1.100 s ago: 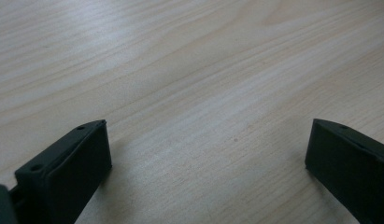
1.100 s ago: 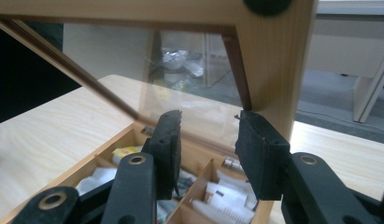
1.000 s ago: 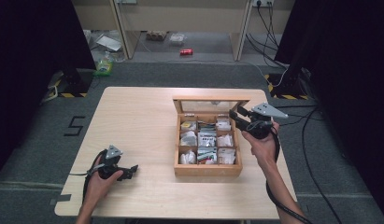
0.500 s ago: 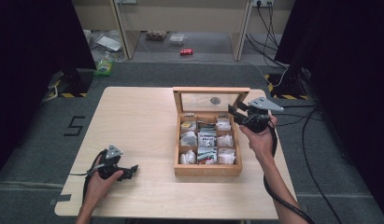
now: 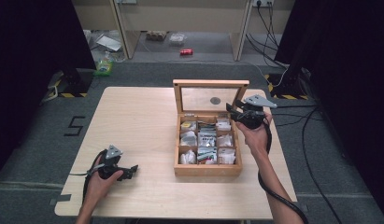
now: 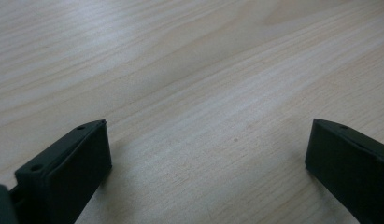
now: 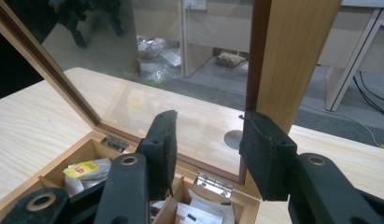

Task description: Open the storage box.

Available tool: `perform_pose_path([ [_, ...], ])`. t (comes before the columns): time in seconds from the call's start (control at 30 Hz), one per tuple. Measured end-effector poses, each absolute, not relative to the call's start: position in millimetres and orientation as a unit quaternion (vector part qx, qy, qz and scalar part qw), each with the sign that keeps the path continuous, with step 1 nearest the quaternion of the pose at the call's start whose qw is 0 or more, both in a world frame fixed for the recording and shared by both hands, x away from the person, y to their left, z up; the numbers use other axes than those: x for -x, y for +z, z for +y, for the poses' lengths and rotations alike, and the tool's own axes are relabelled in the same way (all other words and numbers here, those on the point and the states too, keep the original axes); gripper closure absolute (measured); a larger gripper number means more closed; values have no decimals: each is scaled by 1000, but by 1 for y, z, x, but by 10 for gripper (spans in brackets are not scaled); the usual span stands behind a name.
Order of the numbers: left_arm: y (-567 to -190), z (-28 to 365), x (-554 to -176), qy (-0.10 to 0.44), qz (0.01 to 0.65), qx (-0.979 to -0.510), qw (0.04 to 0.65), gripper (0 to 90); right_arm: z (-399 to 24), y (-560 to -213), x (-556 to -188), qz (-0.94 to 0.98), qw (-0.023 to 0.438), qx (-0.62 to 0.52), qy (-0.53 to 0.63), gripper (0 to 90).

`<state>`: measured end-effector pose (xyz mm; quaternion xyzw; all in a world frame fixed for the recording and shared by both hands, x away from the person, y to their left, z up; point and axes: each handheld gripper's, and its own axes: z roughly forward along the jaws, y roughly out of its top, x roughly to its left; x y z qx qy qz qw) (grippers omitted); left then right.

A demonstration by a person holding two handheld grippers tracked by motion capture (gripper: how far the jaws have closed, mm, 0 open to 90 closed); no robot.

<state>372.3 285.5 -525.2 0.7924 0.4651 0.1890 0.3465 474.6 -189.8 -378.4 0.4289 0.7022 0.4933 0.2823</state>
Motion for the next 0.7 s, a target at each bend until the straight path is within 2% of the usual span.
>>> perform_pose_path([
  [0.7,-525,285,-372,189,466,-792,347,0,-194,-386,-503,686,289,-467,476,527],
])
